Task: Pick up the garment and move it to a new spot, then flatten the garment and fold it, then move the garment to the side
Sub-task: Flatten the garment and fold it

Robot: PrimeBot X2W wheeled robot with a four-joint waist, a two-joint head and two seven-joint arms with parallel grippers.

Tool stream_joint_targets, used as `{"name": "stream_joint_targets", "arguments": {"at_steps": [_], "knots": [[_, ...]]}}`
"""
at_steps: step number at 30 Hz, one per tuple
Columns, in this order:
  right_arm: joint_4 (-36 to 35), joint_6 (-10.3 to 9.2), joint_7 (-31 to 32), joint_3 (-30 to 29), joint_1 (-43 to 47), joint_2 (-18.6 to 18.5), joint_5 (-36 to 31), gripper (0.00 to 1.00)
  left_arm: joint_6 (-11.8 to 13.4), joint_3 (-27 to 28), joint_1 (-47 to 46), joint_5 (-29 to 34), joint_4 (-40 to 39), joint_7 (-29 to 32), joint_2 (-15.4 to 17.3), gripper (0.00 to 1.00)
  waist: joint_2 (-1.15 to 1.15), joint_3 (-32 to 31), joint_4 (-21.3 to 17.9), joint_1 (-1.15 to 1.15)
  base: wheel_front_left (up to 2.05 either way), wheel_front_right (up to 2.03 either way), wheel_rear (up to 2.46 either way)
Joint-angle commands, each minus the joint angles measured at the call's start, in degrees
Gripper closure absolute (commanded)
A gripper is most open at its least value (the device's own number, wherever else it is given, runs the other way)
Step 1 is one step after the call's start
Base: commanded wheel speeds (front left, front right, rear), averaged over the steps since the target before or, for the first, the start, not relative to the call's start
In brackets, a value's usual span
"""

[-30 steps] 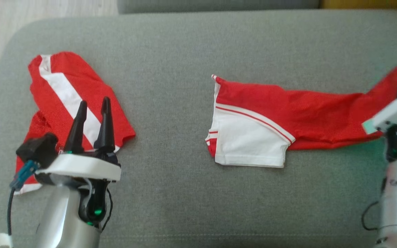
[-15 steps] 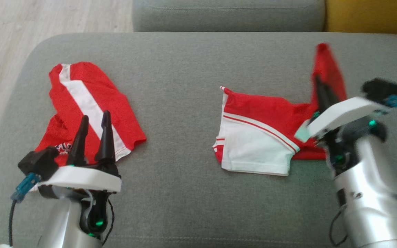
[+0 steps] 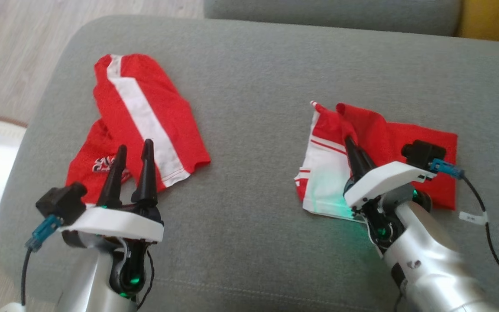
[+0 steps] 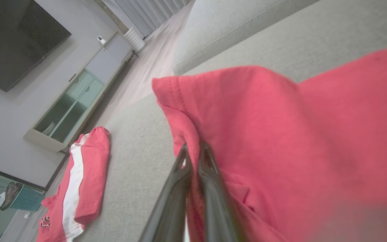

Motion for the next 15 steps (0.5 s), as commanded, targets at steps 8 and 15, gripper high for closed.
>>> {"name": "stream_joint_targets", "arguments": {"at_steps": [8,15], "knots": [[5.6,-0.04,-6.3,12.8,-7.3,0.2,11.1,1.00,0.2,0.8,-3.4,-0.9,-0.8,-0.3,0.5,0.00,0.00,2.3,2.9,0.00,0.00,0.00,0.00],[4.6,-0.04,-7.2,21.9,-7.8,0.2,17.9,0.00,0.2,1.2,-3.3,-0.9,-0.2,-0.3,0.5,0.00,0.00,1.6,2.8,0.00,0.00,0.00,0.00]]}}
